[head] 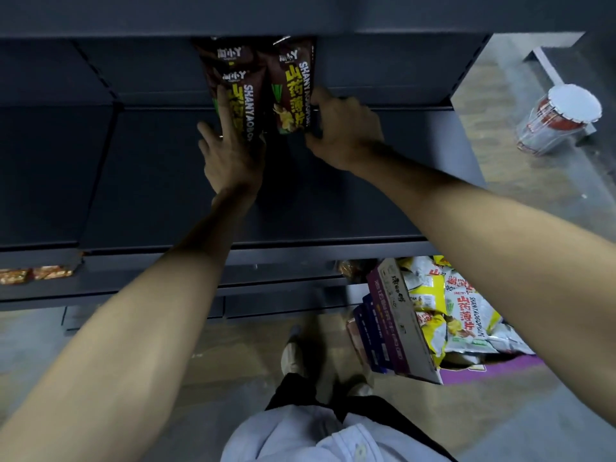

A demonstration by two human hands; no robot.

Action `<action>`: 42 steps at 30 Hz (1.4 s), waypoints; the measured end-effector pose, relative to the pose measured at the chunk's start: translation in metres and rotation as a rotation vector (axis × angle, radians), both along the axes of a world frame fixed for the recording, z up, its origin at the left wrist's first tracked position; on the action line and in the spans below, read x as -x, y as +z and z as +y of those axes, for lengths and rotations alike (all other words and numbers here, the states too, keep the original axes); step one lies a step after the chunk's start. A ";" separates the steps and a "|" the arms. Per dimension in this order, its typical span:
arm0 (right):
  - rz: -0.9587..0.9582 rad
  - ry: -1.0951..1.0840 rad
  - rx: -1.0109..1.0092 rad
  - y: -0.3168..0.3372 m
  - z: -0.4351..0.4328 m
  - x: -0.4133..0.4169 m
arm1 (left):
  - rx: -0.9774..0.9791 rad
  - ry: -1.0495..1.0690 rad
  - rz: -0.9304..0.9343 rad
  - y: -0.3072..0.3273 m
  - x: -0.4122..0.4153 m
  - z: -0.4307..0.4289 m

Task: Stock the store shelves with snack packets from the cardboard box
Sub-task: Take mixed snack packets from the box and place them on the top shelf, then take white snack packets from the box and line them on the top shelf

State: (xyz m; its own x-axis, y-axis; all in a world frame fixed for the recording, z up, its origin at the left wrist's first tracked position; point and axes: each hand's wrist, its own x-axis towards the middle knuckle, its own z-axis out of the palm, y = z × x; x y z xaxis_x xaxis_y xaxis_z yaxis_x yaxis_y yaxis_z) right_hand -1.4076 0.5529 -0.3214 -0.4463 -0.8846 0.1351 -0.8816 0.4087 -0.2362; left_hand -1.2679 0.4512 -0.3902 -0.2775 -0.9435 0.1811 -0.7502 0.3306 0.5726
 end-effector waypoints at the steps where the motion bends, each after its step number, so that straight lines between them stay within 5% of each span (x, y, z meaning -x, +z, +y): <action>1: -0.012 -0.002 0.002 0.002 0.004 0.000 | -0.007 0.001 -0.012 0.001 -0.003 0.005; 14: -0.031 -0.003 0.040 0.010 0.143 0.062 | 0.114 -0.319 -0.409 0.053 0.060 0.162; 27: -0.090 -0.280 -0.049 -0.044 0.356 0.164 | 0.147 -0.666 -0.365 0.001 0.145 0.359; 42: -0.226 -0.480 -0.344 -0.128 0.442 0.160 | -0.307 -0.736 -0.546 -0.107 0.140 0.395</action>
